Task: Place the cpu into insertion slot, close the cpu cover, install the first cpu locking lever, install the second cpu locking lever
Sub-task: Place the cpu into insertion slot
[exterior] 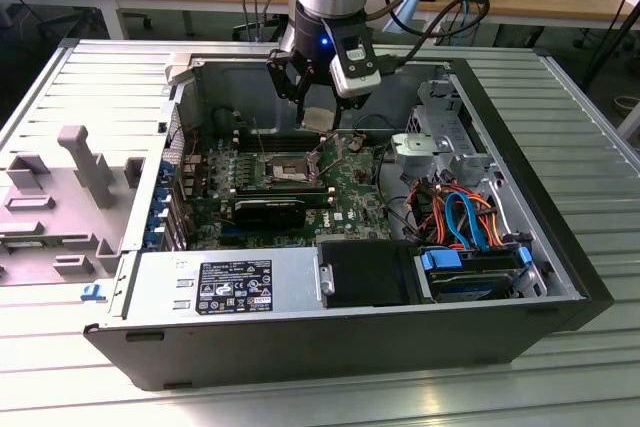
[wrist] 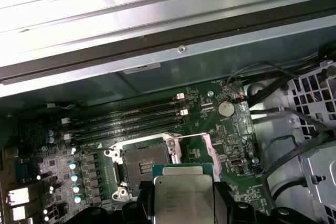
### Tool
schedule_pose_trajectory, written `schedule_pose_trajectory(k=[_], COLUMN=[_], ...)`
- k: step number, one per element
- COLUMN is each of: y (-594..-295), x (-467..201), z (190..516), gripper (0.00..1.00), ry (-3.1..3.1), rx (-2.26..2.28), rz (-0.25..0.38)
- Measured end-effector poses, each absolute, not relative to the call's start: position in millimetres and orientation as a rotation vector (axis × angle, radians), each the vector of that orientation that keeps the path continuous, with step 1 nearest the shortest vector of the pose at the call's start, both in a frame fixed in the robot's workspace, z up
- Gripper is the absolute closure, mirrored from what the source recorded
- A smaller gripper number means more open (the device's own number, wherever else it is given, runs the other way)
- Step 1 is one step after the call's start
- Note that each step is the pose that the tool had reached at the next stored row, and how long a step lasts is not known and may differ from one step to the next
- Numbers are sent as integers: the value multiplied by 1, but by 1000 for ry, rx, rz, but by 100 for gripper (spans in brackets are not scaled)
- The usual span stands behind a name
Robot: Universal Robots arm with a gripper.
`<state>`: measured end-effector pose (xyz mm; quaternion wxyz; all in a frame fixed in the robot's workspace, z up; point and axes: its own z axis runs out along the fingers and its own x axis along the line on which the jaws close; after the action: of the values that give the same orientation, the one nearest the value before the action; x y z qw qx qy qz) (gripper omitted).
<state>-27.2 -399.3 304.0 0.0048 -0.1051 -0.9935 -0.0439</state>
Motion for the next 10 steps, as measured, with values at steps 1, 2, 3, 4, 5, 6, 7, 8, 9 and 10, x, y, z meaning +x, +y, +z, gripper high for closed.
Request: schedule_pose_trajectory(k=[1, 2, 3, 4, 5, 6, 7, 8, 9, 10], y=[-399, -399, -399, -399, -399, -399, -399, -399, -399, -399], x=[-27, -27, -27, -27, -27, -27, -27, -27, -27, -27], z=[304, 304, 304, 304, 304, 304, 304, 304, 304, 304], gripper=[45, 45, 45, 45, 45, 45, 45, 45, 45, 45], ry=[-3111, -3111, -3111, -3111, -3111, -3110, -3110, -3109, -3109, -3109], rx=[-331, -333, -335, -339, -342, -345, -349, -356, -360, -363], rz=[-137, -137, -137, -137, -137, -137, -137, -137, -137, -137])
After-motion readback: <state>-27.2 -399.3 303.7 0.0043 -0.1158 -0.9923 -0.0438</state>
